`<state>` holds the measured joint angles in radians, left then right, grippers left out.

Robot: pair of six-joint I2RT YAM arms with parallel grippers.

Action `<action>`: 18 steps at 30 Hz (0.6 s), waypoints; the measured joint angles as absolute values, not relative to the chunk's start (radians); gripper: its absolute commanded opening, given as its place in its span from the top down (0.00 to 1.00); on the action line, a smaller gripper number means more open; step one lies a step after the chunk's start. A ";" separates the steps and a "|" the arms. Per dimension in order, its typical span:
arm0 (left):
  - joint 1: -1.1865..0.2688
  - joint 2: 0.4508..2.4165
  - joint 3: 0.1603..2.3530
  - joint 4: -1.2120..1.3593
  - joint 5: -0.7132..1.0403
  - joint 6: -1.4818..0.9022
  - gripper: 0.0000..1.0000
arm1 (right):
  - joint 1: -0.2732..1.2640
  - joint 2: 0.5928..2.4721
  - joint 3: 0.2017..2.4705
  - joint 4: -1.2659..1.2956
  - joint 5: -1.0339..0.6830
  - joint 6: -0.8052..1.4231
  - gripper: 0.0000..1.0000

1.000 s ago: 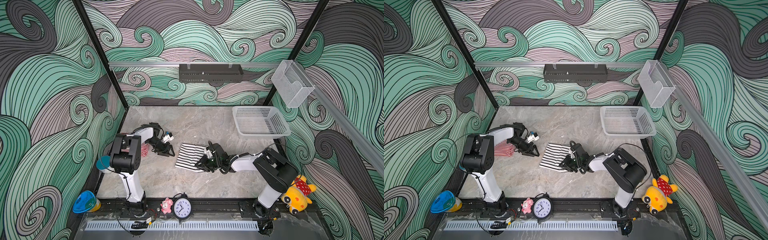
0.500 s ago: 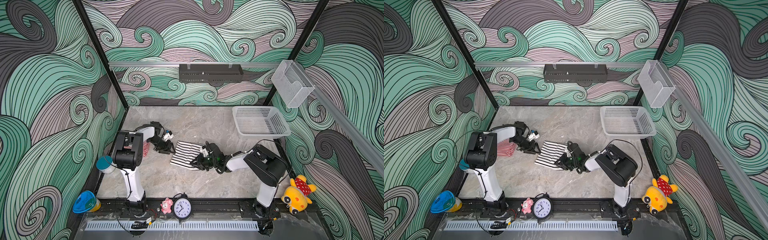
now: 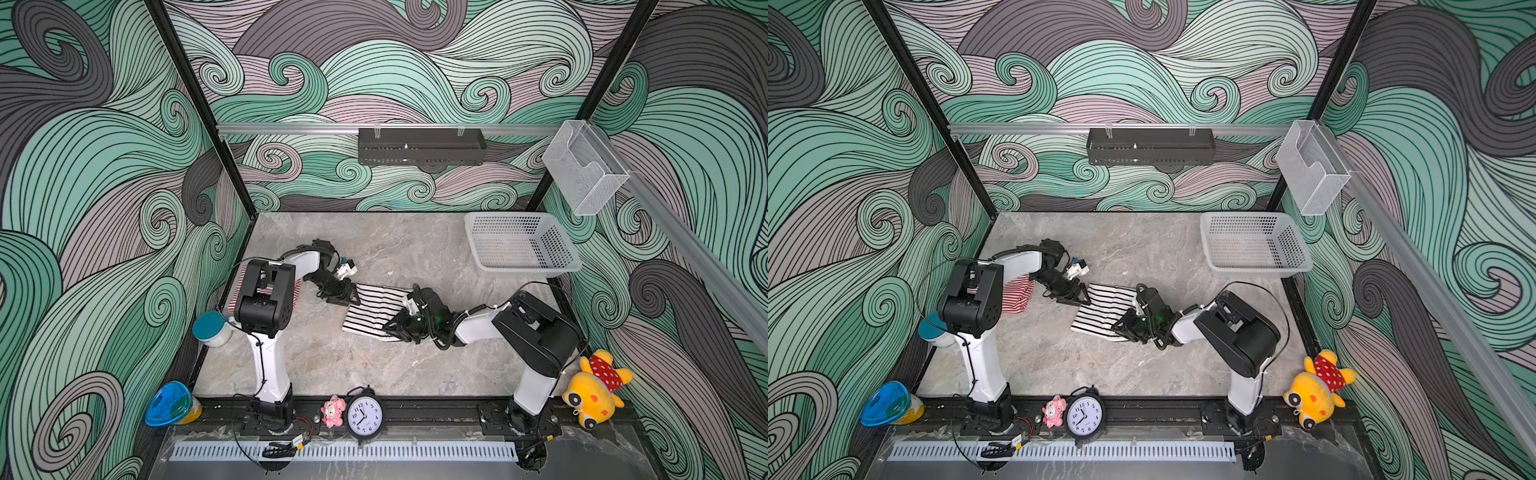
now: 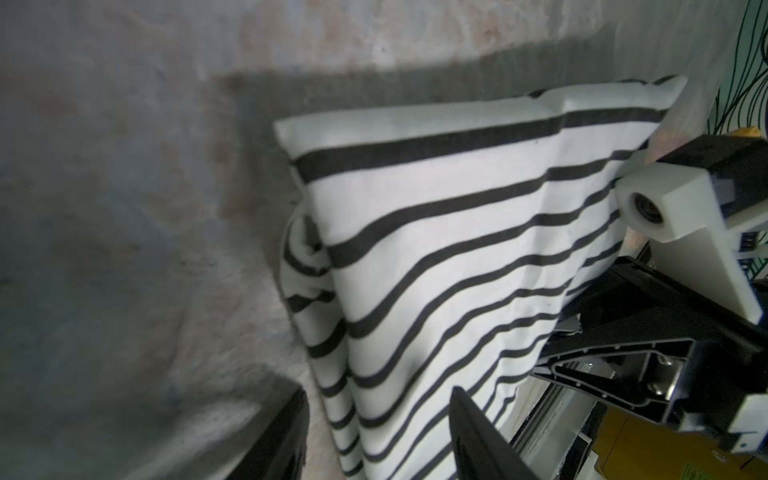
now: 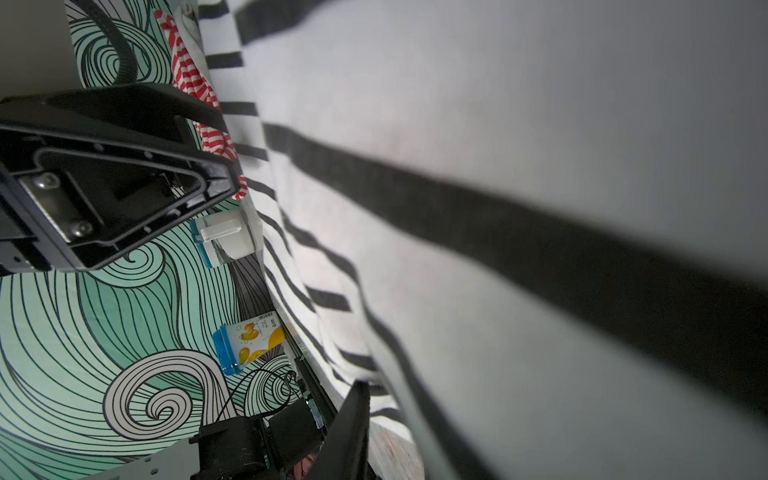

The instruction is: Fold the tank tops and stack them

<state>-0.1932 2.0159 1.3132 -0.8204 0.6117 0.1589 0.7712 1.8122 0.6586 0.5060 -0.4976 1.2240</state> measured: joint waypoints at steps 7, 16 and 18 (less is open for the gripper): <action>-0.200 2.035 1.333 -0.835 0.632 0.146 0.41 | 0.771 1.813 0.659 0.505 -0.498 1.224 0.75; -0.202 2.048 1.333 -0.845 0.678 0.146 0.41 | 0.771 1.821 0.667 0.506 -0.505 1.224 0.76; -0.205 2.052 1.335 -0.848 0.684 0.145 0.41 | 0.771 1.823 0.667 0.509 -0.505 1.224 0.76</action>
<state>-0.2047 2.0518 1.3350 -0.8478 0.6842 0.1448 0.7712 1.8229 0.6670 0.5091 -0.5049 1.2240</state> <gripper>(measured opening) 0.587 0.243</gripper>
